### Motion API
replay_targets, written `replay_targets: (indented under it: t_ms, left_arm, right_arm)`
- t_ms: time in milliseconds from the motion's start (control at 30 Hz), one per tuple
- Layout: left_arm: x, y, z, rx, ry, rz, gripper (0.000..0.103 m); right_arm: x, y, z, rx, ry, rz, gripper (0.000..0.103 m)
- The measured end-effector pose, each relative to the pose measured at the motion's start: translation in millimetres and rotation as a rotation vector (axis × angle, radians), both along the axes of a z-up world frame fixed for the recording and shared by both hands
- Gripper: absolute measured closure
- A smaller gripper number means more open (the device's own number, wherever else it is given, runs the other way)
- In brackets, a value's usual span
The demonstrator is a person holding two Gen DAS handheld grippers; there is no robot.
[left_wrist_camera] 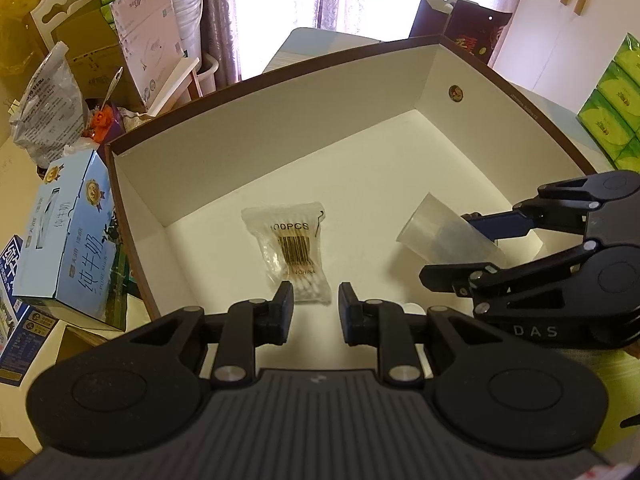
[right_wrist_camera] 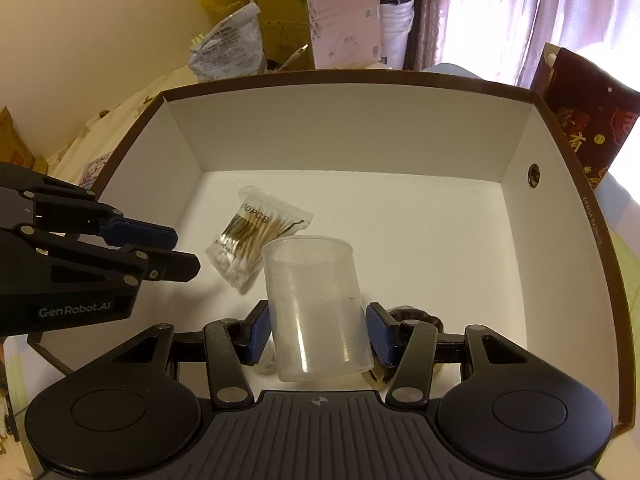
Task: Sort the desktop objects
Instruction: 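Open the left tool to drop the swab bag into the box while the right tool releases the cup, then withdraw both open tools from the box back toward the remaining items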
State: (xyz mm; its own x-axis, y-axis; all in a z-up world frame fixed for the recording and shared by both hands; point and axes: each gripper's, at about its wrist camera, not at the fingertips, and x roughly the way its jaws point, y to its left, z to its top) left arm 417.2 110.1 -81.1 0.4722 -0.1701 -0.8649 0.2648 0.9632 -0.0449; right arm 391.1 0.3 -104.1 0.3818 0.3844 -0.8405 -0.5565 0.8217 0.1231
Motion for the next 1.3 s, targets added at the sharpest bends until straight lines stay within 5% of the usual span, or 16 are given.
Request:
replay_targets:
  t_ms: [500, 867, 1300]
  left_arm:
    - [2.4, 7.0, 6.6, -0.014, -0.020, 0.024, 0.080]
    - [-9.3, 6.3, 18.8, -0.031, -0.031, 0.028, 0.047]
    - [-32.3, 2.9, 38.2, -0.020, -0.052, 0.058, 0.025]
  right_arm:
    - [1.9, -2.6, 3.1, 0.044, -0.058, -0.016, 0.050]
    - [-8.3, -26.6, 23.5, 0.071, -0.050, -0.040, 0.006]
    - [-27.4, -41.3, 48.7, 0.053, -0.069, -0.072, 0.004]
